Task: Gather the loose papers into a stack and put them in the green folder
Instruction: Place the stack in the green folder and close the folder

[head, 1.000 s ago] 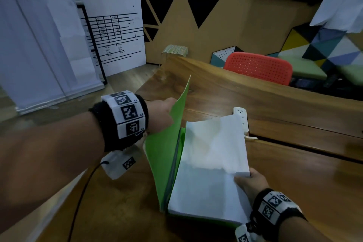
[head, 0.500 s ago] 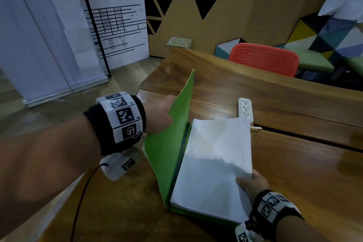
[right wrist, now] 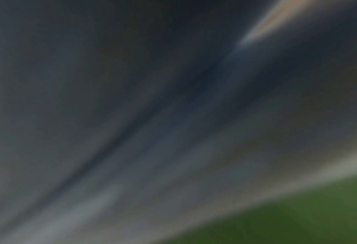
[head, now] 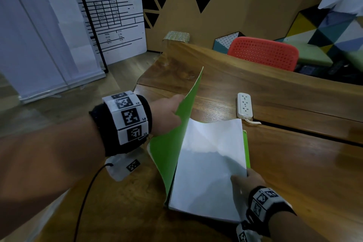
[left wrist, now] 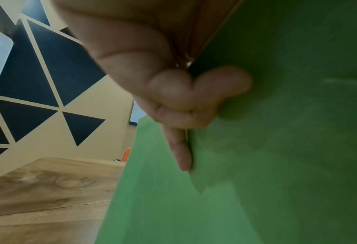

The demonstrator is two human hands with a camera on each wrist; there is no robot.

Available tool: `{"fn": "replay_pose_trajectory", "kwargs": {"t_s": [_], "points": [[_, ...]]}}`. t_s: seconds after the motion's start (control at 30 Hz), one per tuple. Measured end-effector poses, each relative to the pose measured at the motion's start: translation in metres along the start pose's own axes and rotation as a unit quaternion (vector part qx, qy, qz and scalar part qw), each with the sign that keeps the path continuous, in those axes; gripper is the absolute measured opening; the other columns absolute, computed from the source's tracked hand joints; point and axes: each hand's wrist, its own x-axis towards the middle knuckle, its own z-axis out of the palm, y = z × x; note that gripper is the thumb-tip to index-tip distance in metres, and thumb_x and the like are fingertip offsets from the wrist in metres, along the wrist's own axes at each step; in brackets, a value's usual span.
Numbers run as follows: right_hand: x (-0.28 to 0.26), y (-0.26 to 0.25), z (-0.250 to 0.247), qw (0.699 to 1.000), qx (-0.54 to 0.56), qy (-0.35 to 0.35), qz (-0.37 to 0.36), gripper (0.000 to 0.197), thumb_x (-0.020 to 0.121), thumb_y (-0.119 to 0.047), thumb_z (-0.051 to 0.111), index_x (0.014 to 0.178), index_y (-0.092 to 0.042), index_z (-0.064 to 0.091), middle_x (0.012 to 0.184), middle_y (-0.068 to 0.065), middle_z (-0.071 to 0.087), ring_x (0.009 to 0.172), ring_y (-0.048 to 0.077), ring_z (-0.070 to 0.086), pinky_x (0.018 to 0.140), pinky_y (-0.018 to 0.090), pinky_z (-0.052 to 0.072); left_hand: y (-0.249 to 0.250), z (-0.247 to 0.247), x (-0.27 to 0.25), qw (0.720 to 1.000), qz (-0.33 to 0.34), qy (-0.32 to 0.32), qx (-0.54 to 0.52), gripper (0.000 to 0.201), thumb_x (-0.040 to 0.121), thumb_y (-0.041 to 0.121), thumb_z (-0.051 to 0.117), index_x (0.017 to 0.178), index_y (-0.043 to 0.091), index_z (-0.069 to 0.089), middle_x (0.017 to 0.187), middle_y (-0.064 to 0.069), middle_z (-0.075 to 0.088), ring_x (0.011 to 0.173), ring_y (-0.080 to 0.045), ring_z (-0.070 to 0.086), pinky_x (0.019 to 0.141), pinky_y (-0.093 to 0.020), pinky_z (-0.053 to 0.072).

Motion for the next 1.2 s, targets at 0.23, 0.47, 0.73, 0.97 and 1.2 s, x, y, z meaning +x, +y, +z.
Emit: {"fn": "replay_pose_trajectory", "kwargs": {"t_s": [0.23,0.47,0.73,0.97,1.2], "points": [[0.001,0.001,-0.006,1.000,-0.023,-0.003,0.002,0.044,0.083,-0.021,0.061,0.124,-0.005,0.057,0.114,0.018,0.065,0.102,0.035,0.062,0.086,0.037,0.050,0.007,0.005,0.005,1.000,0.005,-0.002,0.022,0.062,0.084,0.011,0.040,0.141,0.026,0.023,0.132,-0.011,0.051,0.112,-0.028,0.055,0.091,-0.039,0.050],[0.009,-0.001,-0.004,1.000,-0.001,-0.021,0.004,0.042,0.087,-0.018,0.060,0.125,-0.002,0.055,0.118,0.019,0.062,0.102,0.033,0.059,0.090,0.038,0.048,0.011,0.007,0.004,1.000,-0.002,-0.004,0.019,0.063,0.086,0.011,0.041,0.143,0.026,0.020,0.131,-0.012,0.051,0.107,-0.027,0.056,0.078,-0.031,0.046],[0.012,-0.006,-0.007,0.996,-0.064,-0.064,-0.023,0.038,0.088,-0.017,0.057,0.123,-0.004,0.057,0.122,0.019,0.062,0.112,0.035,0.058,0.095,0.040,0.046,0.016,0.009,0.002,1.000,-0.004,-0.002,0.021,0.064,0.084,0.011,0.041,0.143,0.027,0.020,0.129,-0.011,0.053,0.106,-0.027,0.058,0.084,-0.036,0.052],[0.012,-0.005,-0.008,0.987,-0.142,-0.074,-0.029,0.042,0.088,-0.022,0.057,0.127,-0.008,0.054,0.126,0.015,0.061,0.115,0.032,0.058,0.094,0.034,0.047,0.019,0.010,-0.001,1.000,-0.004,0.006,0.020,0.063,0.085,0.010,0.041,0.143,0.026,0.022,0.129,-0.010,0.053,0.107,-0.027,0.057,0.085,-0.035,0.052],[0.017,-0.005,-0.003,0.986,-0.157,-0.063,-0.009,0.045,0.093,-0.031,0.050,0.128,-0.003,0.053,0.130,0.017,0.058,0.118,0.032,0.056,0.093,0.031,0.044,0.023,0.012,-0.003,0.999,-0.009,0.010,0.042,0.060,0.087,0.012,0.041,0.143,0.026,0.022,0.129,-0.009,0.054,0.095,-0.019,0.051,0.076,-0.028,0.041]]}}
